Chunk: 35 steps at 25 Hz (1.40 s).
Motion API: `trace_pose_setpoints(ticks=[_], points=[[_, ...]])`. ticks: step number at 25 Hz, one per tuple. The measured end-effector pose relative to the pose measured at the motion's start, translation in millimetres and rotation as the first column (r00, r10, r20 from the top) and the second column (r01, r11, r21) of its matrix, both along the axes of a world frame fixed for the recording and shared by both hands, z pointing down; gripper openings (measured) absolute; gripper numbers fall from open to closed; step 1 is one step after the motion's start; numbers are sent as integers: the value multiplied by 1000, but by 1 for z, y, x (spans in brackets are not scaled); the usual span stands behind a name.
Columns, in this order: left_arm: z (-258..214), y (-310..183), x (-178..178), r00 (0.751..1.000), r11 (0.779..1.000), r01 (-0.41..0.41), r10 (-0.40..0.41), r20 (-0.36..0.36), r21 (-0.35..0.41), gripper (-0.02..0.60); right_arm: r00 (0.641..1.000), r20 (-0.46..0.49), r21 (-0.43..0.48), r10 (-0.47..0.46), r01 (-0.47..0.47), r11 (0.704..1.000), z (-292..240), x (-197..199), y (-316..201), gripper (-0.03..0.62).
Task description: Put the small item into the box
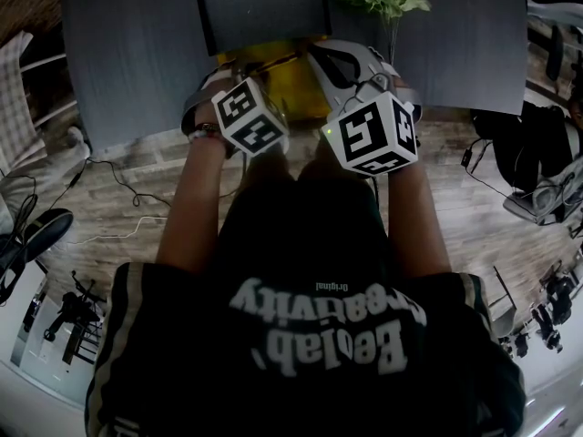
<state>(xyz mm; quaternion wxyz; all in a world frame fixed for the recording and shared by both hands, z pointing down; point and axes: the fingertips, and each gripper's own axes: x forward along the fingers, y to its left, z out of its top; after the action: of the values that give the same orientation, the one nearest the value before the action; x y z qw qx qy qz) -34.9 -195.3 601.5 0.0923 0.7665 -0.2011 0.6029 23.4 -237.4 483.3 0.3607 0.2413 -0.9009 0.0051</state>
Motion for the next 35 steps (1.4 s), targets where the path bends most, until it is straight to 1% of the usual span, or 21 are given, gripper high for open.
trace_pose_setpoints(ticks=[2, 3, 9, 14, 19, 35], points=[[0, 1, 1, 1000, 1000, 11, -11, -16, -7, 126, 1000, 1, 2, -1, 1, 1000, 0, 1, 0, 6], [1, 1, 2, 1000, 1000, 13, -13, -19, -5, 138, 1000, 1, 3, -1, 1, 1000, 0, 1, 0, 6], [0, 2, 3, 1000, 1000, 10, -10, -26, 3, 138, 1000, -2, 4, -2, 2, 1000, 0, 3, 3, 6], [-1, 4, 4, 1000, 1000, 11, -11, -28, -5, 138, 1000, -3, 6, -7, 7, 1000, -2, 3, 5, 6], [-6, 3, 4, 999, 1000, 20, -20, -34, 9, 138, 1000, -8, 16, -13, 14, 1000, -7, 3, 6, 6], [-39, 5, 3, 998, 998, 44, -42, -56, 34, 129, 999, -14, 59, -32, 33, 998, -34, -1, 10, 6]])
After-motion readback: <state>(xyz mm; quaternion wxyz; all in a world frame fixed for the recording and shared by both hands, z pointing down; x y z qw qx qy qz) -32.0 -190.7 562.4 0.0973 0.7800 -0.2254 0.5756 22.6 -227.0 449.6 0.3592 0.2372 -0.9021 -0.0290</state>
